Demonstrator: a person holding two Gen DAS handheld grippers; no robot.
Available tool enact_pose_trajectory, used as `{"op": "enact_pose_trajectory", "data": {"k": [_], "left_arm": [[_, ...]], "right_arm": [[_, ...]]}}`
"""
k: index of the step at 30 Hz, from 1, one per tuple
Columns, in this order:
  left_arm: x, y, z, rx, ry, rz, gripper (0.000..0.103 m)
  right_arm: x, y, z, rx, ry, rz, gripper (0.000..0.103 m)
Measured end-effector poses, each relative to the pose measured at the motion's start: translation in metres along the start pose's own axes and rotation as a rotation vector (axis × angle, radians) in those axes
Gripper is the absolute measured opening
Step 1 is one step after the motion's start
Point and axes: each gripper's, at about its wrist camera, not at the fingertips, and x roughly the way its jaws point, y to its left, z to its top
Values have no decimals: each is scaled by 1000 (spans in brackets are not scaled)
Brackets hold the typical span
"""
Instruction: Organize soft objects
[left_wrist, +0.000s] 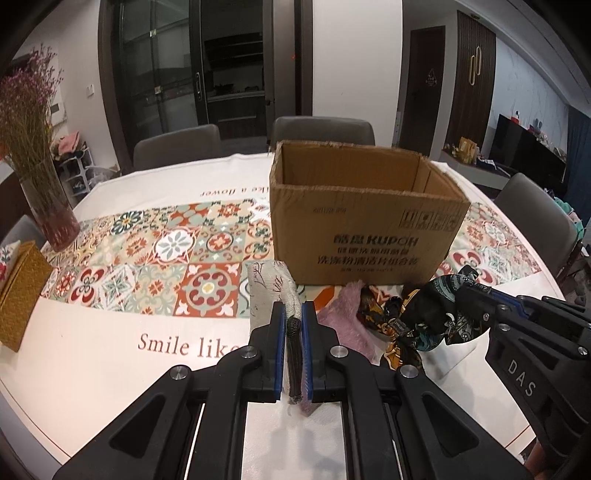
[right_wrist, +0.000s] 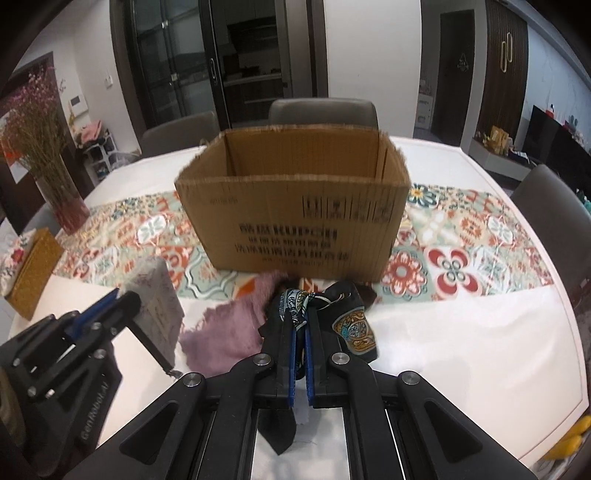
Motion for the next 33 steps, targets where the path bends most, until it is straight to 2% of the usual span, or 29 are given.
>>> {"op": "enact_pose_trajectory", "data": {"k": [18, 33], "left_arm": [[-44, -4, 55, 12, -89, -47, 10], [-61, -7, 98, 27, -119, -76, 10]], "right_arm": [[-59, 6, 45, -30, -143, 18, 5], [-84, 3, 83, -8, -191, 43, 5]]}}
